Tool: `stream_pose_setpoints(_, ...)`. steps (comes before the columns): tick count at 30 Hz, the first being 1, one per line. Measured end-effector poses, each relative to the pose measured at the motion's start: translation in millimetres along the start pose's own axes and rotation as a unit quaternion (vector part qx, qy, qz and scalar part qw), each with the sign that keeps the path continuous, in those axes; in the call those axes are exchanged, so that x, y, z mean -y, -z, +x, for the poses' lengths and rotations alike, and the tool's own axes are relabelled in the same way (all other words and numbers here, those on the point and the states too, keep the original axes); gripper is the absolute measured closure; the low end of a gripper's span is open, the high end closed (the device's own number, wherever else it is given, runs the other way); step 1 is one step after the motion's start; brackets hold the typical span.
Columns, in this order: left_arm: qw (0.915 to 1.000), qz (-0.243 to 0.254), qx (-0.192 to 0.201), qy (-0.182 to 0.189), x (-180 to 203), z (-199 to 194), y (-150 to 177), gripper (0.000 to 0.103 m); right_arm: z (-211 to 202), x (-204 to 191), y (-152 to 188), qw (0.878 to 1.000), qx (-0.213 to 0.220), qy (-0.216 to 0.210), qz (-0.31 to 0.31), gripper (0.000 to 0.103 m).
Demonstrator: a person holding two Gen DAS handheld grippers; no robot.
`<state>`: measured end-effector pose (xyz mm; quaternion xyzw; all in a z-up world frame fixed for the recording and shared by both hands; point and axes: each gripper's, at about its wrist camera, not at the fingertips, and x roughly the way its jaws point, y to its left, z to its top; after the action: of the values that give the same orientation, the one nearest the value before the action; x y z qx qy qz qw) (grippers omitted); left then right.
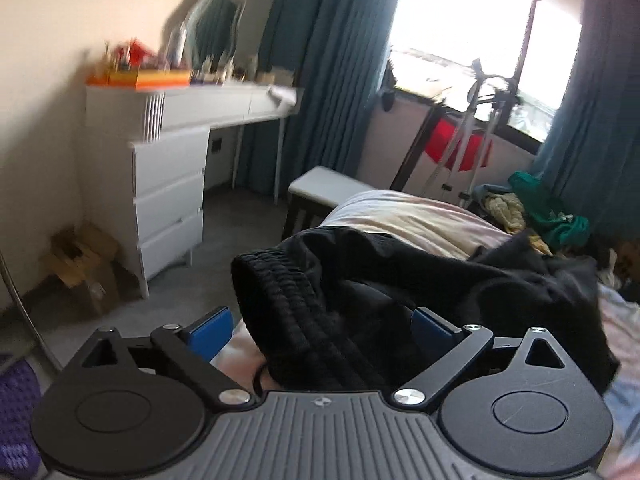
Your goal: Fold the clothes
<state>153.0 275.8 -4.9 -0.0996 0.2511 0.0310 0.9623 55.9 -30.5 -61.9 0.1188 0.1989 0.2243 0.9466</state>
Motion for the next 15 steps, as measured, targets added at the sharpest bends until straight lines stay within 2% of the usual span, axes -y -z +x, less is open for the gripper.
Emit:
stream_pose_setpoints(6, 0.9961, 0.026, 0.057, 0.063, 73.2, -86.7, 34.8, 0.006, -61.9, 38.0, -31.4, 0.998, 0.043, 0.051, -0.016, 0.009)
stream_pose_setpoints(10, 0.9925, 0.052, 0.065, 0.089, 124.3, -115.4, 49.4, 0.006, -97.8, 72.2, -62.3, 0.991, 0.069, 0.099, -0.054, 0.009)
stream_pose_setpoints(15, 0.9881, 0.043, 0.083, 0.122, 161.6, -125.4, 87.5, 0.004, -127.0, 118.8, -78.3, 0.98, 0.084, 0.159, -0.081, 0.009)
